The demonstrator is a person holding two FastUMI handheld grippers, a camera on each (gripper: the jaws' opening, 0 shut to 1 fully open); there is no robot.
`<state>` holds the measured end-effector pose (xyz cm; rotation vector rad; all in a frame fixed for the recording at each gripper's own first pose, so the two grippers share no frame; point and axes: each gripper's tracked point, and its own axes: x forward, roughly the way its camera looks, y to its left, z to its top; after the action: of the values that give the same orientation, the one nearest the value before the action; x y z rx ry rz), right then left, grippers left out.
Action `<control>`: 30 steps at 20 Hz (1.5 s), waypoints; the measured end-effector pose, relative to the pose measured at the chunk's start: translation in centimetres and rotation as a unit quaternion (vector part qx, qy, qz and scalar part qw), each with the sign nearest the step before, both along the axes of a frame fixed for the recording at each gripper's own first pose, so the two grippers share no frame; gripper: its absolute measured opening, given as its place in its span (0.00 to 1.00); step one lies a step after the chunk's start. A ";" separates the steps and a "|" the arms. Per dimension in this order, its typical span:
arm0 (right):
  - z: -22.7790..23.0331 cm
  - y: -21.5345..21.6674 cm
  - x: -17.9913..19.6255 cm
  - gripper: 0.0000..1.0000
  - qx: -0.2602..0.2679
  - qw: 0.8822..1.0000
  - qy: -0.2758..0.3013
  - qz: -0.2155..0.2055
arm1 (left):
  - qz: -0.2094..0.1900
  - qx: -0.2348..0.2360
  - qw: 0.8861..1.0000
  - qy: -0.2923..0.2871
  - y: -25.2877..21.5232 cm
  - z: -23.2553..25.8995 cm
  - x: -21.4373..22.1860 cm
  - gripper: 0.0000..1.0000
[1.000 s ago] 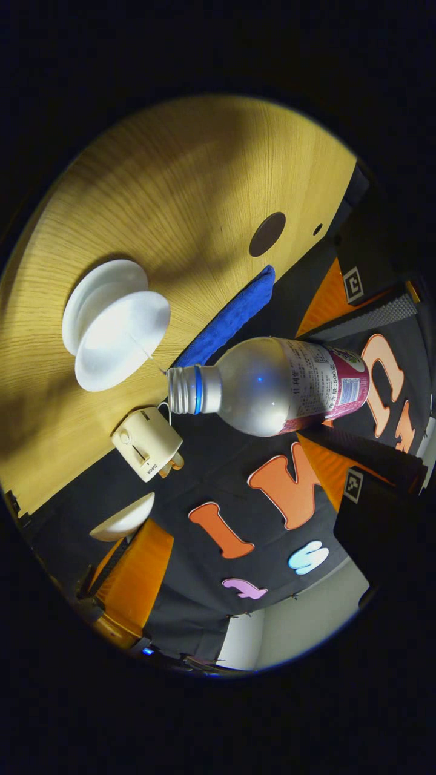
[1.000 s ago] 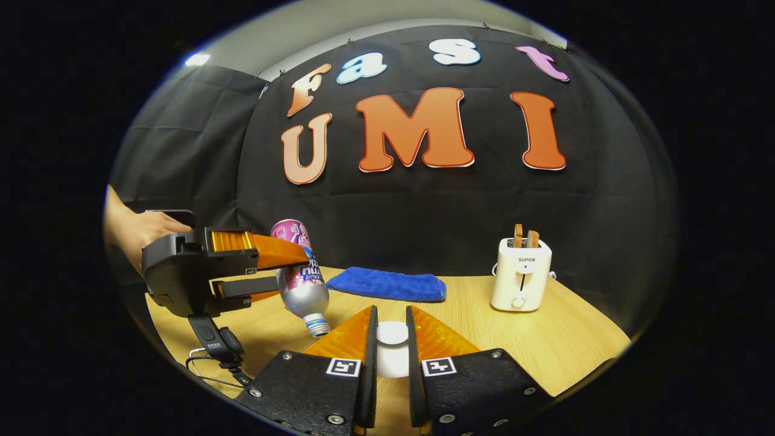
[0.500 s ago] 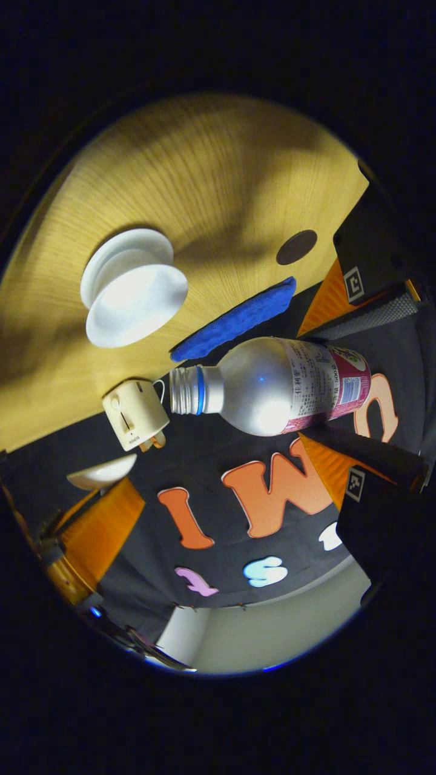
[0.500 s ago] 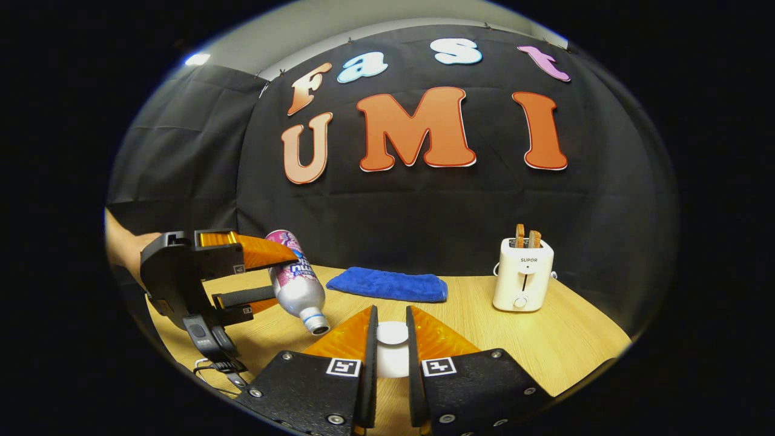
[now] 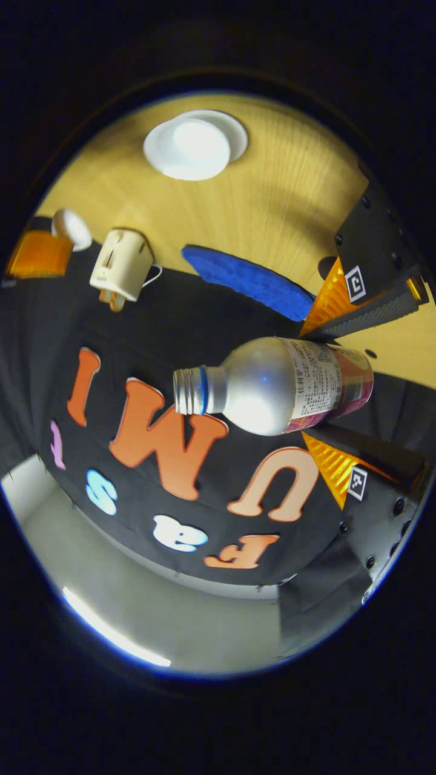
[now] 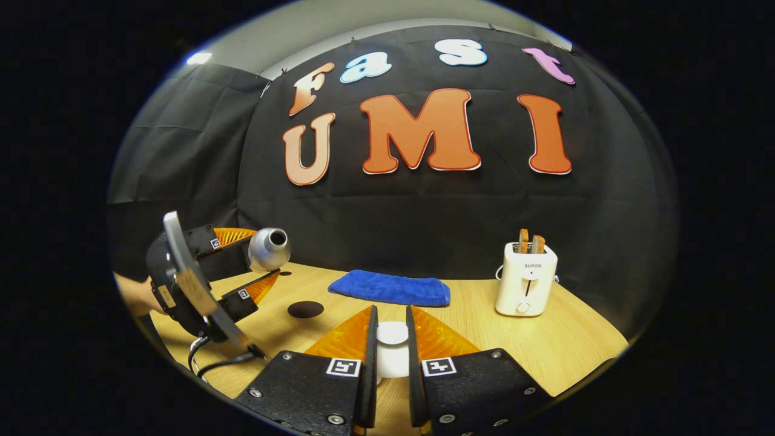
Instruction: Open the teacup lid with one hand, grasp the water bottle and pour water into the teacup with the other hand; after pouring, place the water bottle on the coaster and then close the teacup lid.
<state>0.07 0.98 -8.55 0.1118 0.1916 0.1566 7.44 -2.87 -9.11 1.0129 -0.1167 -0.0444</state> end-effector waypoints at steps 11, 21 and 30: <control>0.2 2.5 0.6 0.22 -0.022 1.000 0.006 0.019 | 0.011 -0.307 0.951 0.024 2.4 -0.6 1.1 0.83; -2.3 3.1 1.2 0.23 -0.038 0.998 0.029 0.038 | 0.040 -0.461 0.881 0.103 3.6 -4.8 4.5 0.80; -3.9 3.7 1.8 0.23 -0.034 0.997 0.043 0.053 | 0.059 -0.492 0.853 0.163 3.7 -9.1 6.8 0.83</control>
<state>1.87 4.71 -12.41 0.0400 0.2881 0.2516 14.19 0.80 -18.26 -0.0316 0.2253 -0.0361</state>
